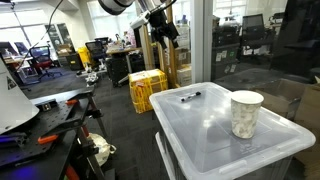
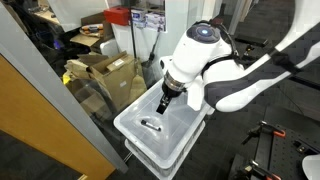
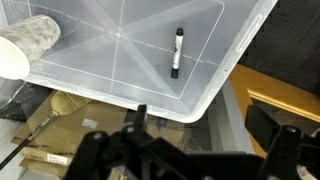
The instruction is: Put the marker in the cup
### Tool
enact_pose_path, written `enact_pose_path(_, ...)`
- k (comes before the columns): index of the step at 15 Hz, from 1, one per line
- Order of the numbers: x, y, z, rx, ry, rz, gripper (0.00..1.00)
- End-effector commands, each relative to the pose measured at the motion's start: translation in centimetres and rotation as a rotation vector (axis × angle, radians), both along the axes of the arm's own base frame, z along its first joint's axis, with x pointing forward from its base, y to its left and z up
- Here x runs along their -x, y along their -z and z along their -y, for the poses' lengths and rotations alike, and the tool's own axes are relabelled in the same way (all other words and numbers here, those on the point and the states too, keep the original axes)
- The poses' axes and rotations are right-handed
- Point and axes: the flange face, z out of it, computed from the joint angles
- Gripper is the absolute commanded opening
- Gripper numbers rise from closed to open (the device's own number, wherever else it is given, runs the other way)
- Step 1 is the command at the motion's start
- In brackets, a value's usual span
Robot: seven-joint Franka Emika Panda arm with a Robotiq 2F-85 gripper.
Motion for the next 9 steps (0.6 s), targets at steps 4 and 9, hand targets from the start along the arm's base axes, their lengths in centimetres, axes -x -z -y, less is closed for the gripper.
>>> enact_pose_path(4, -4.7, 4.8, -1.2, -0.009, 0.008, -0.018, 1.0)
enact_pose_path(9, -6.5, 8.1, -1.5, -0.003, 0.007, -0.035, 1.0)
